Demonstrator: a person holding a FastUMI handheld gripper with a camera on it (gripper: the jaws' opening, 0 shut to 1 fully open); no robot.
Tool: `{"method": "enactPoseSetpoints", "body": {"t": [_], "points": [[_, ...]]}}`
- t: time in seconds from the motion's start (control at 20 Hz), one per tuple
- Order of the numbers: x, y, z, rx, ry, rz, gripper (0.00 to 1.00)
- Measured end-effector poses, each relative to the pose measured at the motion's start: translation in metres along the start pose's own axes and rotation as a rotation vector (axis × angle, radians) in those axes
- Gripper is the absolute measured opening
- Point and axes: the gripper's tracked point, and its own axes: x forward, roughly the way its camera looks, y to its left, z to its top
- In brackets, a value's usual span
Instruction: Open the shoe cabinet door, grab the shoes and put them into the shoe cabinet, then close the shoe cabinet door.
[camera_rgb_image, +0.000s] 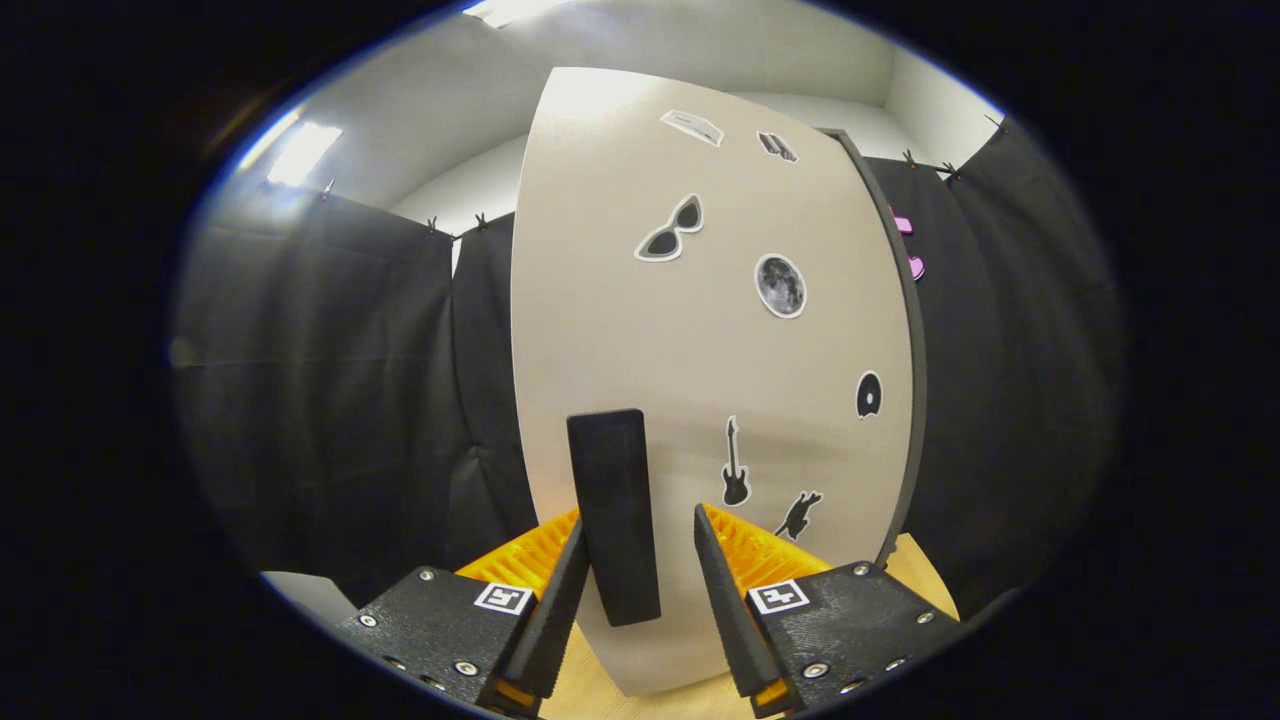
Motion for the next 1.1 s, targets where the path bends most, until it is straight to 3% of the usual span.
{"method": "enactPoseSetpoints", "body": {"t": [0.65,1.1], "points": [[0.087,0.027,0.006,0.012,-0.008,-0.029,0.65],[0.117,0.03,0.004,-0.044,0.007,-0.066,0.65]]}}
